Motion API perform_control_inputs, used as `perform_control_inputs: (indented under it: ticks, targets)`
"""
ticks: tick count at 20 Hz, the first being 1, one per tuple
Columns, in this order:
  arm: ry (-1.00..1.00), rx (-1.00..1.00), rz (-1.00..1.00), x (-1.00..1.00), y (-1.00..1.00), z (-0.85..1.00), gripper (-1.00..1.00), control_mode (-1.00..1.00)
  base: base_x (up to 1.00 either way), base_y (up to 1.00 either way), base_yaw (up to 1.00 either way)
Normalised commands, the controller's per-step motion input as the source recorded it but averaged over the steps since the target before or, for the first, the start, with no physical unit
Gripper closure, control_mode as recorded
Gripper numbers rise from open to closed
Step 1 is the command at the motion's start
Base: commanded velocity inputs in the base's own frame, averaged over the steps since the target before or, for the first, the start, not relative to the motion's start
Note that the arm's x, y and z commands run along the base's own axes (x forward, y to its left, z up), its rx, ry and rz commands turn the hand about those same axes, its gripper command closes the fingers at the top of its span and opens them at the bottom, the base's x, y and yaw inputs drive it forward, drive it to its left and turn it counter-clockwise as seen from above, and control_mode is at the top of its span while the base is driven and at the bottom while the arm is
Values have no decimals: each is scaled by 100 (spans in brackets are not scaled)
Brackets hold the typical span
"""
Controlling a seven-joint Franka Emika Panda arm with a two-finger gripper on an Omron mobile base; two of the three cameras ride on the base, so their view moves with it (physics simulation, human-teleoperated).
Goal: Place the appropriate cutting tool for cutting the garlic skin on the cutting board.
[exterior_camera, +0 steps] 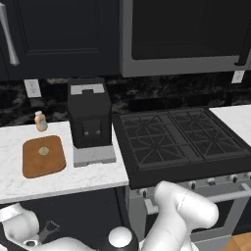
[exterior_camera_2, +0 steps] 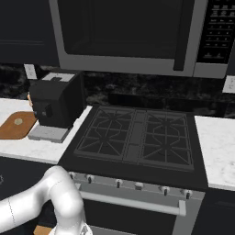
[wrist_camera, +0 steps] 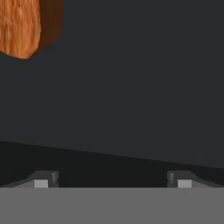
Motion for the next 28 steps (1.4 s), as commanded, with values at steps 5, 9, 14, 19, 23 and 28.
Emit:
perform_control_inputs:
  ticks: [5,9,14,19,23,28]
  targets:
    - [-13,-12,0,65,49,29,-100,-100,0,0,0]
    - [-18,-10,0,52,35,0,-100,-100,0,0,0]
    - [-2,0,0,60,3,0,-100,-100,0,0,0]
    - [0,0,0,52,13,-19,-100,-100,0,0,0]
    - [-1,0,0,20,14,-41,-100,-100,0,0,0]
    - [-6,0,0,2,13,-43,-100,-100,0,0,0]
